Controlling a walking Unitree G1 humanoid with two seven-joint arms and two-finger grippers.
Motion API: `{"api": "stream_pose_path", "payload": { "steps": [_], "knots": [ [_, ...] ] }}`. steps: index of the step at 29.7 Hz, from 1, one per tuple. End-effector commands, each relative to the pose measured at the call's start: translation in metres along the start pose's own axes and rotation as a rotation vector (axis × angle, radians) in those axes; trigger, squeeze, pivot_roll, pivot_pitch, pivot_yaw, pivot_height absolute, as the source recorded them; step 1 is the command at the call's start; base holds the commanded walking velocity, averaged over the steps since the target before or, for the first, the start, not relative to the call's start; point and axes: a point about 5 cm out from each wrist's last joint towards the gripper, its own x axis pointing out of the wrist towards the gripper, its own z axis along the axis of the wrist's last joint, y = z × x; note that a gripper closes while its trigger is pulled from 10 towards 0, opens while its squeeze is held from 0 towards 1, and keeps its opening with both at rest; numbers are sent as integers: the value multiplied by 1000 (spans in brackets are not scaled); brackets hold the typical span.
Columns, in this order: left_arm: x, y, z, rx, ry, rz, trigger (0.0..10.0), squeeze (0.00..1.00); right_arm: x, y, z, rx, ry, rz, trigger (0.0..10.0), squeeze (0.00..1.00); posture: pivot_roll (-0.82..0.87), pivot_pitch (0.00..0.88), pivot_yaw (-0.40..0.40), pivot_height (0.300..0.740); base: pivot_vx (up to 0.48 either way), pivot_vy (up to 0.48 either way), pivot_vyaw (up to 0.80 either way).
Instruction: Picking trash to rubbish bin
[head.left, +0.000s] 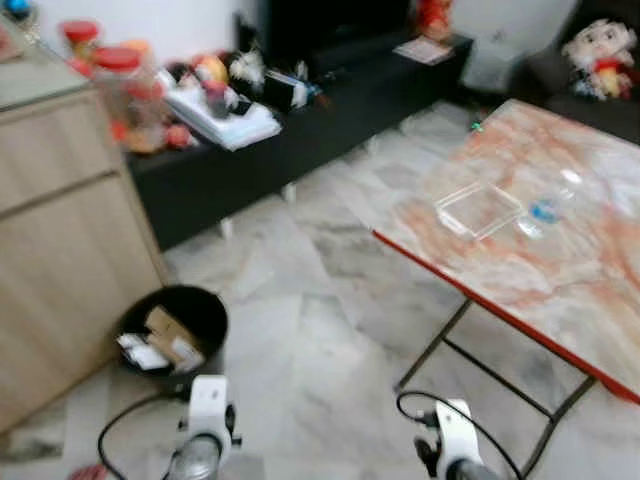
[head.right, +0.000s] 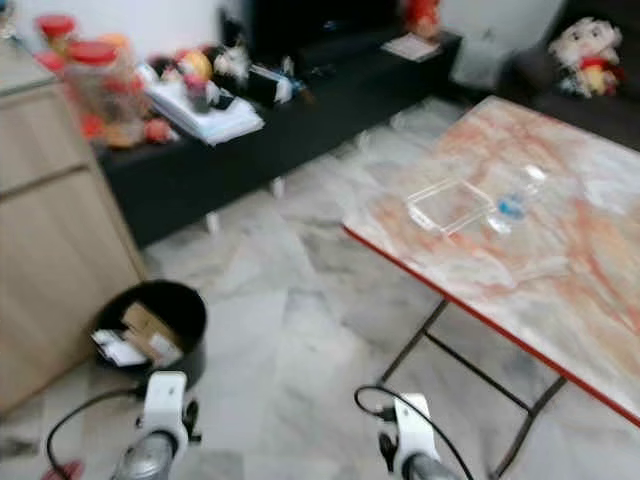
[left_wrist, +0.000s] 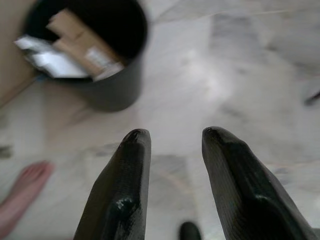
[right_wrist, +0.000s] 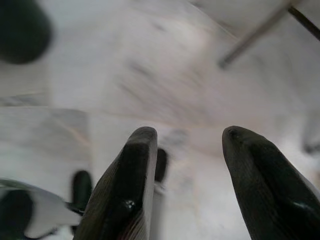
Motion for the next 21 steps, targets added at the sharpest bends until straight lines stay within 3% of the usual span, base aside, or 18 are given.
{"api": "stream_pose_path", "payload": {
  "steps": [1,7,21],
  "knots": [
    [-2,0,-8,8,38,6,10000,0,-1,-3,-1,10,2,-10,10000,0,47,60,-76,740,0,0,0],
    [-2,1,-8,11,43,18,10000,0,-1,-2,-2,16,3,-11,10000,0,46,67,-75,740,0,-252,-800],
    [-2,2,-8,27,42,19,10000,0,0,-2,-1,19,1,-13,10000,0,48,74,-74,740,0,0,0]
  ]
}}
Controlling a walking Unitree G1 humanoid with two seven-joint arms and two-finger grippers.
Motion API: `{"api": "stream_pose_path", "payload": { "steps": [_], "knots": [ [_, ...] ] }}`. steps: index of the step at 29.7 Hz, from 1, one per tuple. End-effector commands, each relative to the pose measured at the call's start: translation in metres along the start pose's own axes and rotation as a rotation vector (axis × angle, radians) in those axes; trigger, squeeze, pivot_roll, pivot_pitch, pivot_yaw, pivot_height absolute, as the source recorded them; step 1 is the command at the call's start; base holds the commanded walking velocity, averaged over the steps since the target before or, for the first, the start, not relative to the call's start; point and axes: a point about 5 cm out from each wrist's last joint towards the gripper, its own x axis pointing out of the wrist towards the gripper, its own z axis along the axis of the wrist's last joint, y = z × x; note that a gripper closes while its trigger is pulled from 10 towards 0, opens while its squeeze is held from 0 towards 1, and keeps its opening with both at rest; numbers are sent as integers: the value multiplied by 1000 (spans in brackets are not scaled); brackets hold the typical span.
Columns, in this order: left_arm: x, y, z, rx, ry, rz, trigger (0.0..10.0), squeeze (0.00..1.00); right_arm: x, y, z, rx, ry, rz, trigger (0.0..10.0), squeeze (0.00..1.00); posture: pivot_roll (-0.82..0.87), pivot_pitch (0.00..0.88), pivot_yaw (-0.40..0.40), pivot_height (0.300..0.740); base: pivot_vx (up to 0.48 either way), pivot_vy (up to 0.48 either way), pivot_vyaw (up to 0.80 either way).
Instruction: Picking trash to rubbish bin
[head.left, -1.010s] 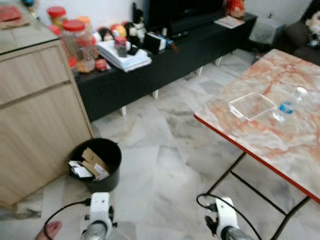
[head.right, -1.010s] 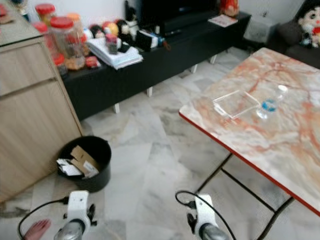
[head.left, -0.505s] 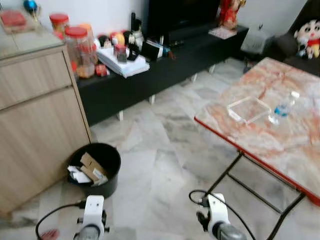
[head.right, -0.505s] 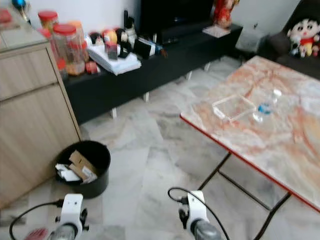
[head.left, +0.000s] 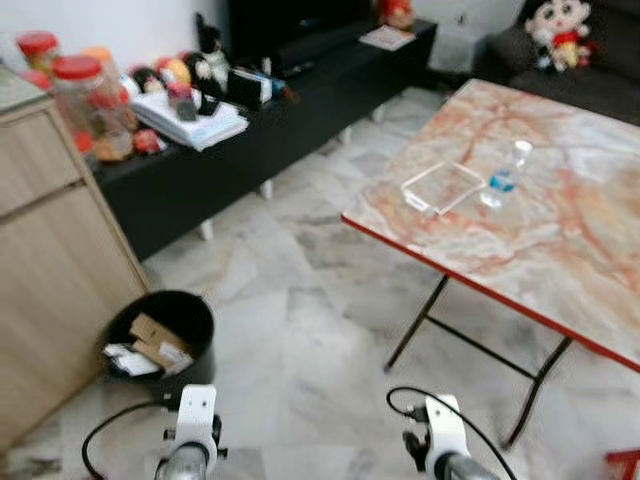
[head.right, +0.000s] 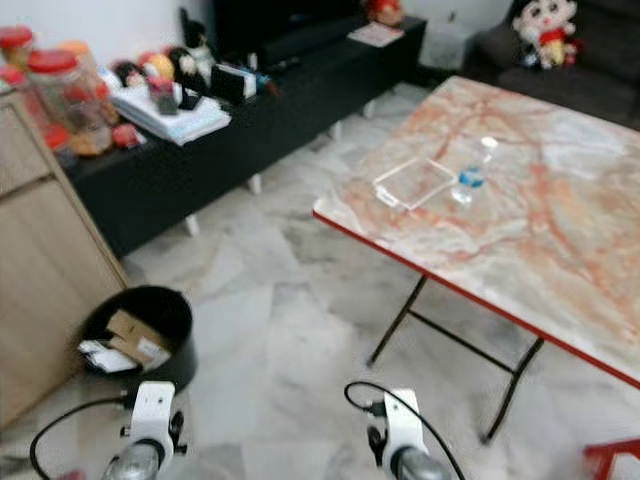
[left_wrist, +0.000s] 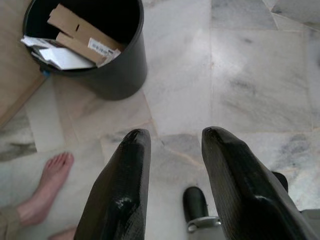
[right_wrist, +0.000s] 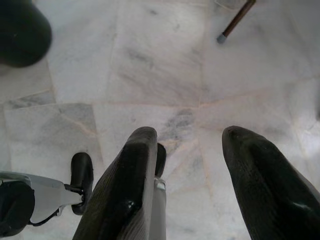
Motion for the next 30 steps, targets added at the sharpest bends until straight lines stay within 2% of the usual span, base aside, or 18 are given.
{"api": "stream_pose_path", "payload": {
  "steps": [1,6,9,11,15,24,30],
  "knots": [
    [0,-1,0,11,4,-4,10000,0,0,-4,1,10,-3,-11,10000,0,48,74,-74,740,0,0,0],
    [1,0,2,31,-1,-4,10000,0,0,-4,1,10,-1,-13,10000,0,48,83,-67,740,0,0,0],
    [1,0,2,52,1,-5,10000,0,0,-4,1,11,0,-14,10000,0,47,84,-65,740,0,-363,0],
    [1,0,2,44,2,-4,10000,0,0,-4,0,11,0,-15,10000,0,47,84,-65,740,0,-480,0],
    [1,0,1,32,7,-3,10000,0,0,-4,0,11,0,-14,10000,0,47,84,-66,740,0,0,0],
    [1,0,1,31,6,0,10000,0,0,-4,1,7,-2,-14,10000,0,47,84,-66,740,0,0,-800],
    [1,0,1,31,6,0,10000,0,0,-4,2,6,-3,-15,10000,0,48,85,-69,740,0,0,0]
  ]
}}
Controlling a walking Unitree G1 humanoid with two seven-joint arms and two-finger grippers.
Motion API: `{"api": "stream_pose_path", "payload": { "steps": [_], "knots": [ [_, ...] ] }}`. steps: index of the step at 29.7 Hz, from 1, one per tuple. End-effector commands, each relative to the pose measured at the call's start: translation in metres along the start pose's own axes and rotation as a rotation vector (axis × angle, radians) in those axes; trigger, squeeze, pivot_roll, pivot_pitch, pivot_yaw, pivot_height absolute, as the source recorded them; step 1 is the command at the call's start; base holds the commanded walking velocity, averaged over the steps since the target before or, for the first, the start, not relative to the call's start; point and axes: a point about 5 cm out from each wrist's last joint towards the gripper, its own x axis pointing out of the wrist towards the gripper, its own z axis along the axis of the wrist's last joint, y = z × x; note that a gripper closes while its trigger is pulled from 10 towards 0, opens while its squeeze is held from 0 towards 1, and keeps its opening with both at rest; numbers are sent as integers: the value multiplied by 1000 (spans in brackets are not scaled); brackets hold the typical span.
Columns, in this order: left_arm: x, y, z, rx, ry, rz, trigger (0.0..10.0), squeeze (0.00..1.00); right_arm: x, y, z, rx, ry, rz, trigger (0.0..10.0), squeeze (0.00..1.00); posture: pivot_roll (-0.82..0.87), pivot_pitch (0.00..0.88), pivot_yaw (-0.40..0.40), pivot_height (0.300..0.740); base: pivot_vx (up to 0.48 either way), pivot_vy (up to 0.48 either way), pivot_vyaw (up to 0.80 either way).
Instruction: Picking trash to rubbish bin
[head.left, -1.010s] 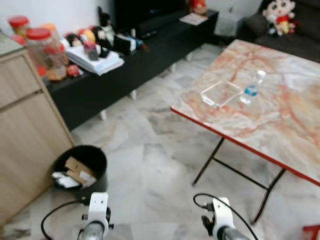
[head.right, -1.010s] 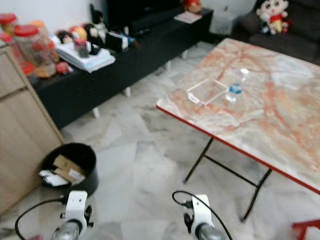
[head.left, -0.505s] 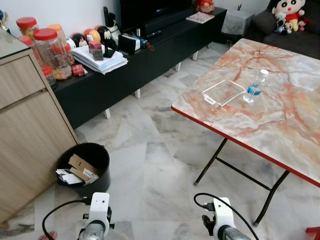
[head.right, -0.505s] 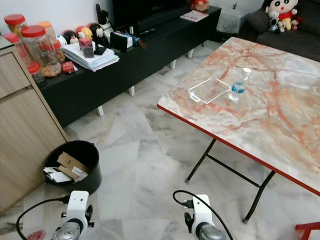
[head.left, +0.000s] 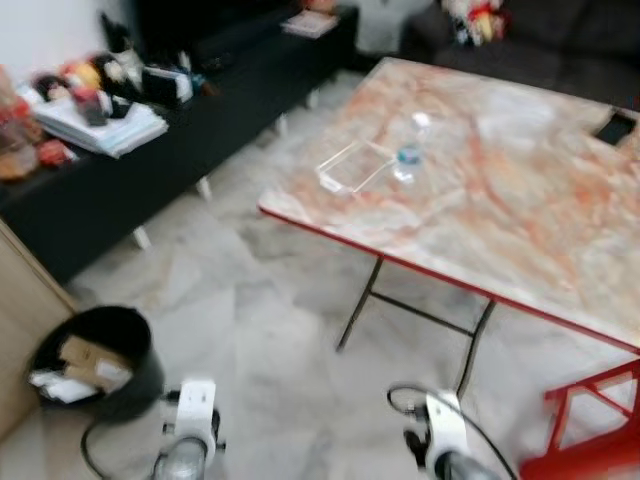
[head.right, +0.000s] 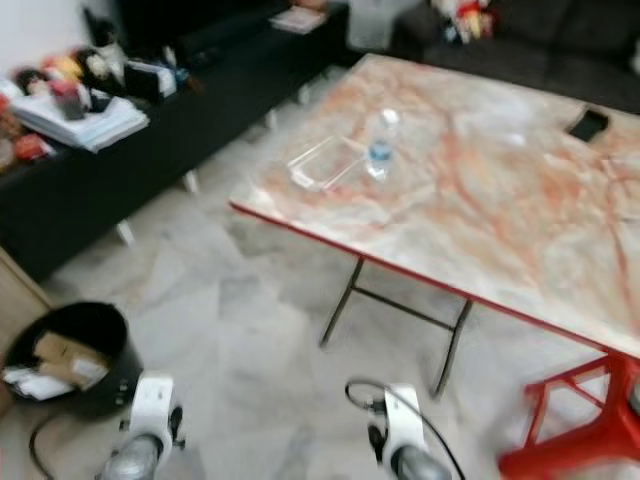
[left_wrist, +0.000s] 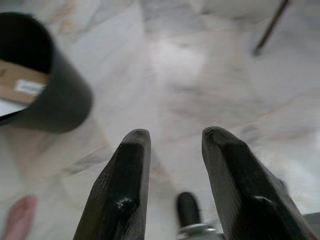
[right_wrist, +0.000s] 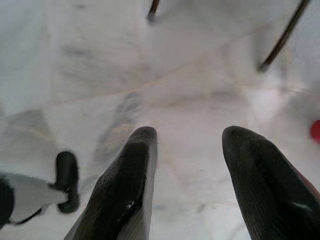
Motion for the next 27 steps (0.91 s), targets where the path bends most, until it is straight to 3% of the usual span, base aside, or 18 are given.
{"api": "stream_pose_path", "payload": {
  "steps": [1,7,13,20,27],
  "knots": [
    [-2,8,-7,24,26,17,10000,0,1,4,2,10,-4,7,10000,0,48,85,-69,740,0,0,0],
    [-2,7,-8,23,27,16,10000,0,1,3,1,8,-3,6,10000,0,46,85,-70,740,0,0,-667],
    [-2,8,-7,16,24,17,10000,0,1,3,2,6,-4,8,10000,0,46,85,-70,740,0,0,0],
    [-2,7,-7,12,21,19,10000,0,1,4,4,2,-11,12,10000,0,46,85,-72,740,0,0,-800],
    [-2,6,-7,37,21,19,10000,0,1,4,6,-2,-16,14,10000,0,46,85,-78,740,0,-58,-114]
  ]
}}
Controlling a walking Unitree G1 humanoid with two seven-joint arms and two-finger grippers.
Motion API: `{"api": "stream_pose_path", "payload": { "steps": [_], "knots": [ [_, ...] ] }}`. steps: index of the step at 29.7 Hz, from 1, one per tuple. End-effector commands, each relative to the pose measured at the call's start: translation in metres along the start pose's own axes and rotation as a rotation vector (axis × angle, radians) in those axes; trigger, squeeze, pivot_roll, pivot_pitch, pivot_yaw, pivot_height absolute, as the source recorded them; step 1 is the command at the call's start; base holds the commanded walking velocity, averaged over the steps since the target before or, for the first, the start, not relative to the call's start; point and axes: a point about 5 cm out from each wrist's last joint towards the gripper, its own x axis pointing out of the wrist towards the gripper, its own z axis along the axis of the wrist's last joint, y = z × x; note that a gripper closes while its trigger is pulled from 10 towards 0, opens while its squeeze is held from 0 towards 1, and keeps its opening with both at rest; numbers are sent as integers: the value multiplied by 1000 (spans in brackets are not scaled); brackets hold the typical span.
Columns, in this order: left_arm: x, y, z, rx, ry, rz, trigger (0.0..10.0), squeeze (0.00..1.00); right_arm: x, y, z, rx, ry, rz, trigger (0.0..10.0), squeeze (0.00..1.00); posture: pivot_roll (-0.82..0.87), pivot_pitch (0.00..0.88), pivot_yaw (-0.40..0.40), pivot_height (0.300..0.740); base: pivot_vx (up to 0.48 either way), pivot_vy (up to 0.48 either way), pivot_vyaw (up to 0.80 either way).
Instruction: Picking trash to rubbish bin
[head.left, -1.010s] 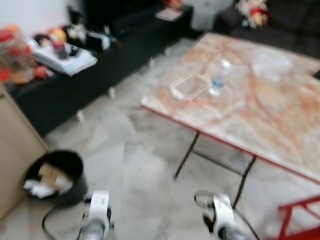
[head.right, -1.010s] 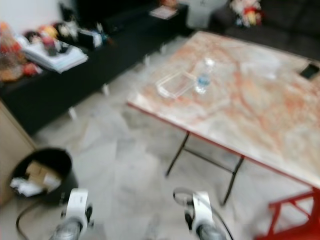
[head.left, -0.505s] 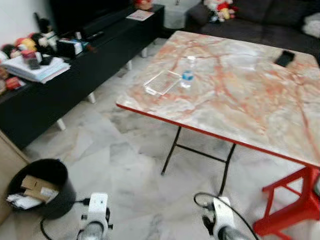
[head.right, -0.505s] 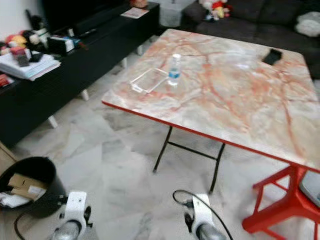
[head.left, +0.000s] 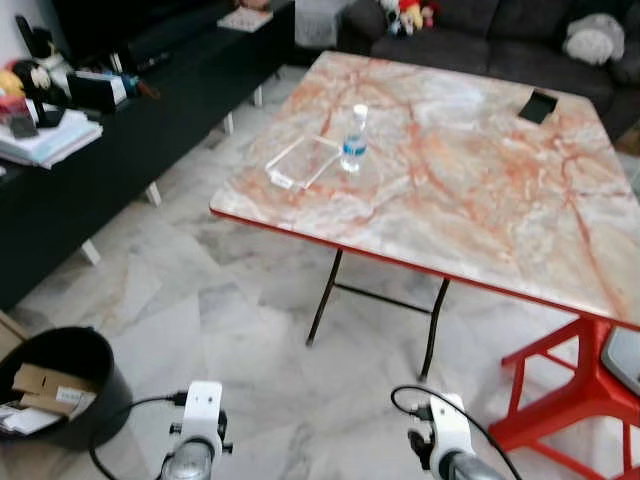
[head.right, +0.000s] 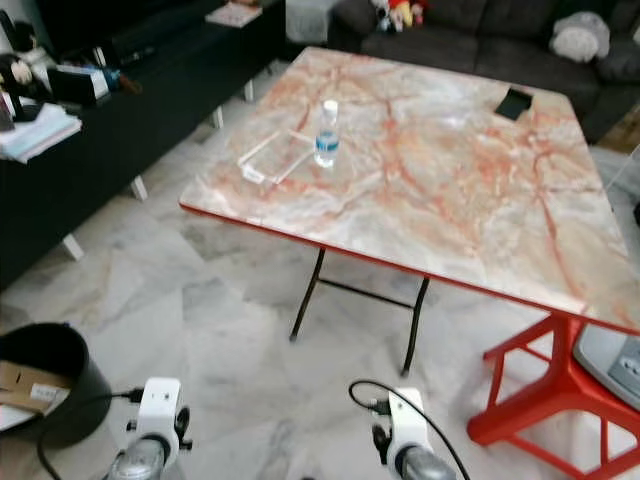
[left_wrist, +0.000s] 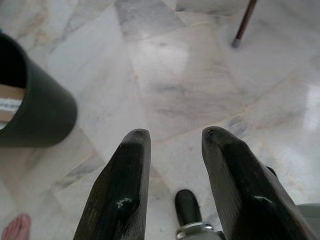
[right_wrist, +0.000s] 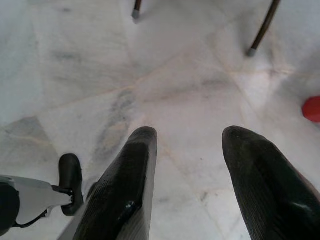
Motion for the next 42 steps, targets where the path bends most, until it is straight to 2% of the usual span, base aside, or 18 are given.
{"api": "stream_pose_path", "payload": {
  "steps": [1,5,10,16,18,22,30,42],
  "knots": [
    [-1,-2,-3,27,13,-2,10000,0,0,-2,2,1,-5,-4,10000,0,46,85,-78,740,0,-405,-800],
    [-1,-2,-4,-1,16,9,10000,0,0,-2,2,0,-6,-4,10000,0,45,85,-78,740,0,-206,-200],
    [-1,-2,-4,8,16,6,10000,0,0,-2,2,-1,-6,-4,10000,0,45,85,-78,740,0,0,0],
    [-1,-2,-4,15,16,6,10000,0,0,-3,3,-4,-7,-3,10000,0,45,86,-81,740,0,0,-667],
    [-1,-2,-4,42,16,5,10000,0,0,-3,3,-5,-7,-2,10000,0,45,86,-81,740,0,-208,0],
    [-2,-1,-5,2,21,18,10000,0,0,-2,3,-6,-8,-1,10000,0,45,87,-82,740,0,-360,0],
    [-2,-1,-5,15,17,12,10000,0,0,-2,3,-7,-6,0,10000,0,44,89,-81,740,0,0,-200],
    [-2,-2,-4,9,14,15,10000,0,0,-3,3,-8,-7,-2,10000,0,43,88,-86,740,0,-132,-800]
  ]
}}
